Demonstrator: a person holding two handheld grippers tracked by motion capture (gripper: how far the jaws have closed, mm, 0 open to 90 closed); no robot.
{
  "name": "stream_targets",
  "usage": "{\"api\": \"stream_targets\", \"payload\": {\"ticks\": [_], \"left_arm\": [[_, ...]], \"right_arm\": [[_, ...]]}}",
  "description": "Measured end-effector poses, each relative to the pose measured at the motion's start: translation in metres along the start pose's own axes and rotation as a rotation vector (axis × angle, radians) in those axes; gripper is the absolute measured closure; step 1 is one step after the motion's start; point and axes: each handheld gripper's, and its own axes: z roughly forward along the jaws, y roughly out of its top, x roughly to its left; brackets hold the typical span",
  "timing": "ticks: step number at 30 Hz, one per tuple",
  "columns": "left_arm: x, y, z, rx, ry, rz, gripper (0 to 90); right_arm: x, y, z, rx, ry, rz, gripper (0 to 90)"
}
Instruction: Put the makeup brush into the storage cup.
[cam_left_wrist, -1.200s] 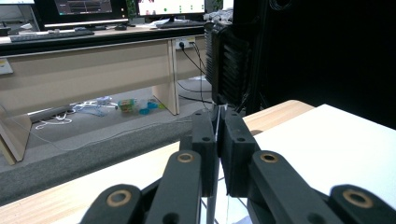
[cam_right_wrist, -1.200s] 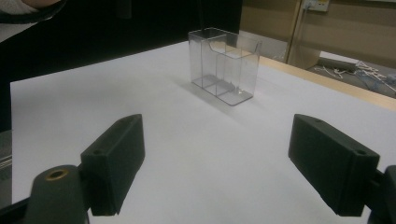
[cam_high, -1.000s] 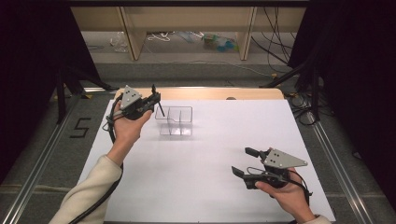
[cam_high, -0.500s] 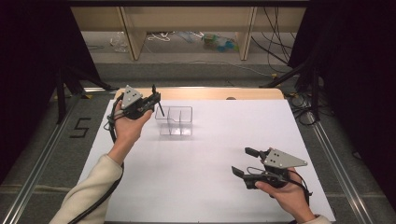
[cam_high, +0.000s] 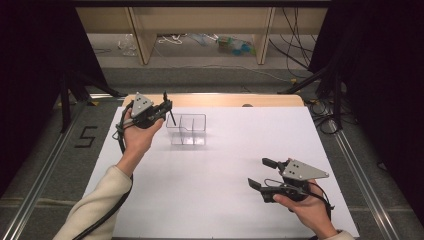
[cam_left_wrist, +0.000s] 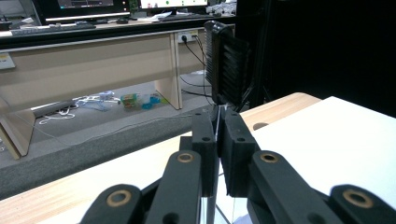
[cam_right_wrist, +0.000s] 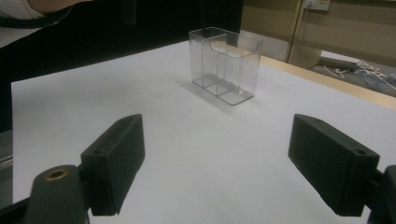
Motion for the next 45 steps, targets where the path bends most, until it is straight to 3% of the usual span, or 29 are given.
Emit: {"api": "stream_targets", "payload": {"ticks": [45], "left_arm": [[-0.001, -0.01, 0.007, 0.032, -0.008, -0.002, 84.9]], "right_arm": [[0.0, 0.0, 0.0, 0.001, 0.001, 0.001, 19.7]]}}
